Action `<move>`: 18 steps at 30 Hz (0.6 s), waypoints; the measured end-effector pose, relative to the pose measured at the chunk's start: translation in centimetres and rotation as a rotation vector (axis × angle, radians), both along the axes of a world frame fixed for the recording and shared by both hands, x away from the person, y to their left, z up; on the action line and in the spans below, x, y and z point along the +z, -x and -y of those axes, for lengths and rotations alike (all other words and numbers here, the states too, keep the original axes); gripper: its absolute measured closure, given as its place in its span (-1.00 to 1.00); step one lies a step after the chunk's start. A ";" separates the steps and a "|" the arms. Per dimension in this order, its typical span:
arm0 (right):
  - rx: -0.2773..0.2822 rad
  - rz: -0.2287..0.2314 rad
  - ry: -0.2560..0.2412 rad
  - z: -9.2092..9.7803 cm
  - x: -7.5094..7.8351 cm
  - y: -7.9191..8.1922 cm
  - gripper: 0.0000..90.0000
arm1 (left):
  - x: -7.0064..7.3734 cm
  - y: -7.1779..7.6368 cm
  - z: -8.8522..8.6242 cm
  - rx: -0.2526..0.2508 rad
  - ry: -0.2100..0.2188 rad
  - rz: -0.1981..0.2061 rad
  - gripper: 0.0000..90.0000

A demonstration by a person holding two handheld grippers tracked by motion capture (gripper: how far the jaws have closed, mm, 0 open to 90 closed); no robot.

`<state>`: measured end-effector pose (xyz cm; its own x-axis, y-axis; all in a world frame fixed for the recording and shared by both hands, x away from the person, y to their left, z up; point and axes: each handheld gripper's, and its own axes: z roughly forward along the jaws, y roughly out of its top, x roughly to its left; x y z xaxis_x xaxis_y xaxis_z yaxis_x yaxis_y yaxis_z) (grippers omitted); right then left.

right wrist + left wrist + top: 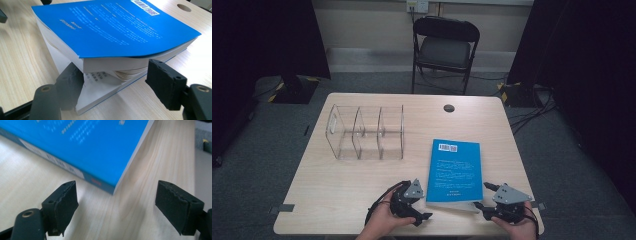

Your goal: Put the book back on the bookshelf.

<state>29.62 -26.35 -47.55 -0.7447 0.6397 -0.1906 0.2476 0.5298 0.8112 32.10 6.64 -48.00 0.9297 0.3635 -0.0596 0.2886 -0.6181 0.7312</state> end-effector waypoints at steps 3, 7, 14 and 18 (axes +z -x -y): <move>-0.003 0.001 -0.007 0.0 0.2 0.0 -0.34 | 0.9 0.1 0.4 -0.012 0.014 0.010 -0.63; -0.003 -0.004 -0.012 -0.1 0.3 -0.1 -0.34 | 1.3 0.1 1.1 -0.037 0.014 0.021 -0.64; -0.014 -0.017 -0.056 -0.1 0.6 -0.3 -0.34 | 1.7 -0.4 3.2 -0.062 0.014 0.033 -0.64; -0.012 -0.022 -0.066 0.0 0.6 -0.4 -0.34 | 1.9 -0.8 4.4 -0.067 0.002 0.045 -0.63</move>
